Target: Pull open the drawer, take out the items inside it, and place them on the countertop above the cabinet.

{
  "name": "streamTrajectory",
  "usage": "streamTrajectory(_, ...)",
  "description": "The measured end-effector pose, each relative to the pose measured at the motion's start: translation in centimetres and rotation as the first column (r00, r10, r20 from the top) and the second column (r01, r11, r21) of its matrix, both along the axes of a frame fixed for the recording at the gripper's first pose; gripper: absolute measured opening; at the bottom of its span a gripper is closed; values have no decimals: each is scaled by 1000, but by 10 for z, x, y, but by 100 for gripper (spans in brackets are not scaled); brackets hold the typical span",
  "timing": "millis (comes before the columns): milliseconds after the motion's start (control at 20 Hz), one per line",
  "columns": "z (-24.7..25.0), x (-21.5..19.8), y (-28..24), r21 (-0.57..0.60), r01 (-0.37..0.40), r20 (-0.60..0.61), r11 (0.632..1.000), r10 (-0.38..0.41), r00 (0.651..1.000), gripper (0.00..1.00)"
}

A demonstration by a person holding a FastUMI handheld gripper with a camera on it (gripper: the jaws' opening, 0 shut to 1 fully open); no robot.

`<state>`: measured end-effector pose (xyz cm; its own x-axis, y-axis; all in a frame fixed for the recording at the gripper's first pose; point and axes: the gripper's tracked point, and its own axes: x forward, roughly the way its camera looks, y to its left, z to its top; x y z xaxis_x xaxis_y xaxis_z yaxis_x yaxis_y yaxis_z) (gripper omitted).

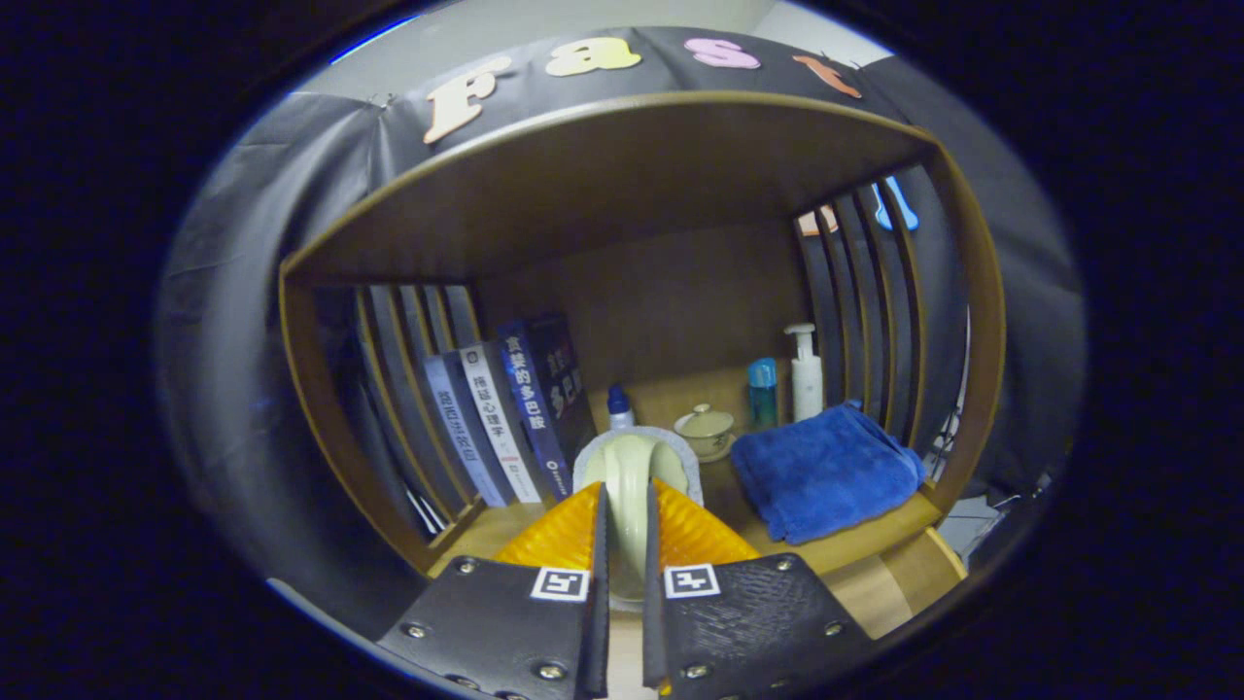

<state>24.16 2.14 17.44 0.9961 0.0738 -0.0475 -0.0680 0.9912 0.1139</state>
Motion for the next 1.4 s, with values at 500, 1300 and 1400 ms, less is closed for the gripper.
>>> streamTrajectory(500,-65,55,8,-100,13,-97,995,-23,995,16)
streamTrajectory(1300,-45,9,5,-45,49,-45,998,-51,998,95)
streamTrajectory(1400,-42,-18,-1,-75,64,-22,995,-66,998,98)
